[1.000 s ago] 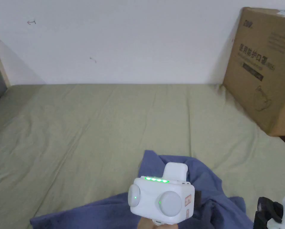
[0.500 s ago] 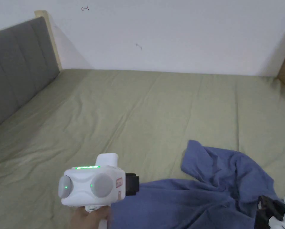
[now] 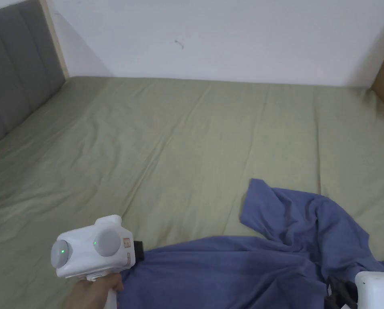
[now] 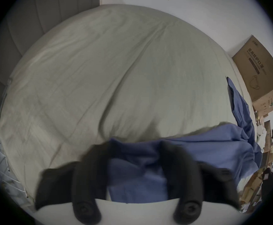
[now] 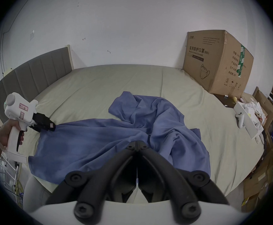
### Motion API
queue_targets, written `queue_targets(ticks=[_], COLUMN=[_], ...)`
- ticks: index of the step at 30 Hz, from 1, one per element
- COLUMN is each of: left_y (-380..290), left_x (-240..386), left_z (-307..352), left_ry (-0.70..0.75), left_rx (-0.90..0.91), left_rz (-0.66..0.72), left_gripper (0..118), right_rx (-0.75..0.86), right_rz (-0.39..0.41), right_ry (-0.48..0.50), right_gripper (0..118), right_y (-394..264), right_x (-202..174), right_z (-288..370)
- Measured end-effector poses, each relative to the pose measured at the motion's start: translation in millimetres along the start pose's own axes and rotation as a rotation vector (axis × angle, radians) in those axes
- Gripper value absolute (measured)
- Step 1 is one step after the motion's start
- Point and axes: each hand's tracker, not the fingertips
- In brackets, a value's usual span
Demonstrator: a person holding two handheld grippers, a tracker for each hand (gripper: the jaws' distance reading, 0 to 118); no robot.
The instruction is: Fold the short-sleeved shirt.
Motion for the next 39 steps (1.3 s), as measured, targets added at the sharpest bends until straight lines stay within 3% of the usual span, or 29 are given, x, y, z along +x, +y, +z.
queue_targets(ticks=[1, 2, 4, 6, 9, 14, 15, 17, 18, 21, 24, 28, 30, 33, 35, 36, 37, 39], left_y=[-3, -3, -3, -6, -1, 10, 12, 17, 19, 21, 26, 29, 29, 30, 34, 35, 36, 38], left_x=[3, 10, 23, 33, 22, 25, 24, 27, 30, 36, 36, 33, 34, 30, 30, 30, 31, 35], left_z=[-6, -8, -2, 7, 22, 57, 63, 74, 78, 83, 75, 53, 43, 39, 39, 41, 44, 56], left_ry=[-0.113, -0.028, 0.069, 0.066, -0.044, -0.034, -0.050, -0.088, -0.091, -0.082, -0.075, -0.058, -0.046, -0.038, -0.041, -0.044, -0.046, -0.047], left_rx=[-0.002, -0.051, -0.012, 0.021, 0.030, 0.130, 0.145, 0.177, 0.179, 0.197, 0.193, 0.175, 0.155, 0.138, 0.135, 0.134, 0.137, 0.143], left_rz=[0.093, 0.106, -0.095, -0.163, -0.061, -0.125, -0.120, -0.095, -0.105, -0.169, -0.164, -0.101, -0.111, -0.124, -0.118, -0.112, -0.111, -0.125], left_gripper=[20, 6, 6, 6, 6, 6, 6, 6, 6, 6, 6, 6, 6, 6, 6, 6, 6, 6], right_rx=[-0.010, -0.024, -0.026, -0.026, -0.023, -0.015, -0.030, -0.075, -0.115, -0.201, -0.305, -0.497, -0.579, -0.504, -0.486, -0.473, -0.467, -0.476], right_rz=[-0.022, -0.051, -0.071, -0.064, -0.088, -0.194, -0.213, -0.202, -0.165, -0.032, 0.048, -0.010, 0.005, -0.028, 0.051, 0.083, 0.089, 0.045], right_ry=[0.000, 0.011, 0.032, 0.028, 0.022, 0.109, 0.134, 0.188, 0.180, 0.152, 0.088, 0.038, -0.005, -0.003, -0.008, -0.012, -0.040, -0.011], right_gripper=[0, 0, 0, 0, 0, 1, 23, 81, 90, 90, 90, 90, 90, 86, 57, 19, 1, 1], right_y=[0, 0, -3, -1, 13, 75, 89, 114, 127, 161, 175, 154, 138, 141, 148, 150, 151, 157], right_x=[2, 4, 10, 16, 33, 75, 82, 100, 104, 117, 127, 133, 130, 125, 120, 119, 117, 120], right_z=[-1, -1, 0, -1, -8, -46, -62, -103, -123, -184, -247, -319, -339, -328, -321, -314, -311, -302])
